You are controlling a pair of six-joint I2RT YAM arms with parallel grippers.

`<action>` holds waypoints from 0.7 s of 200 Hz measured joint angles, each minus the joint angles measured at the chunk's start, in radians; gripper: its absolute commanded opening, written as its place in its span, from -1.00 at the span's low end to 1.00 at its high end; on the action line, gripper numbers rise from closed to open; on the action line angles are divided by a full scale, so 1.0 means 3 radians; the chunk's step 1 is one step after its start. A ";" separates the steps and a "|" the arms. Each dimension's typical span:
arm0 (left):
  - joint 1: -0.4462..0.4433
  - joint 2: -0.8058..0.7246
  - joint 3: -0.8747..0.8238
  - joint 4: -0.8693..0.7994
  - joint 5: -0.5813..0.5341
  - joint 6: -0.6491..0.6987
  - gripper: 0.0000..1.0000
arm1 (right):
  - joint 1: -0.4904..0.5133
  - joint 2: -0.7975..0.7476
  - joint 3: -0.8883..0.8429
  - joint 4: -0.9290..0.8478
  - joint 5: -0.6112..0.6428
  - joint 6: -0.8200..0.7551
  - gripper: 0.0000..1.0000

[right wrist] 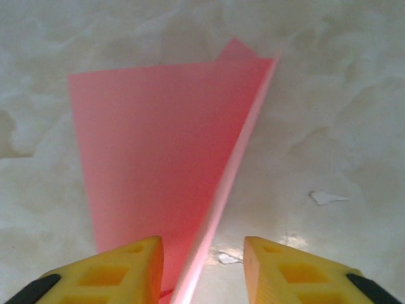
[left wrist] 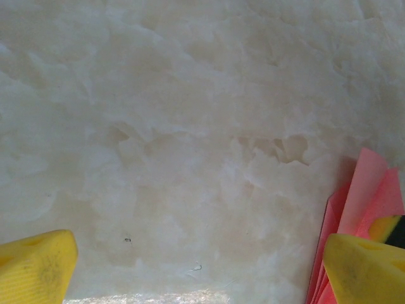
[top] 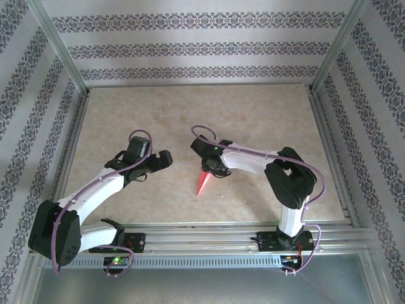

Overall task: Fold a paper plane with a square sheet of paper (pick it up from the middle)
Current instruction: Turn over the paper plane at the center of the table.

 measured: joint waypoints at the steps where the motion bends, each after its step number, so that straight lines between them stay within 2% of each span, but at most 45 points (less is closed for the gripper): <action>1: 0.0000 0.0000 0.0000 0.0000 0.0001 -0.0001 0.99 | 0.0000 -0.0004 -0.0003 0.0000 -0.0001 0.0006 -0.35; 29: 0.0003 0.0033 0.0000 0.0000 0.0029 0.0000 0.99 | -0.0014 -0.0106 -0.0090 0.0005 -0.0005 0.0103 -0.54; 63: 0.0019 0.0047 0.0000 0.0000 0.0055 0.0000 0.99 | -0.0023 -0.0159 -0.0137 0.0038 -0.0005 0.0178 -0.98; 106: 0.0090 0.0041 -0.0006 0.0000 0.0071 -0.0005 0.99 | -0.0029 -0.0341 -0.0170 0.0276 -0.0071 -0.0027 -1.00; 140: 0.0291 -0.0117 -0.0132 -0.0001 0.0116 -0.0058 0.99 | -0.0051 -0.0441 -0.0137 0.0778 -0.0543 -0.0354 -1.00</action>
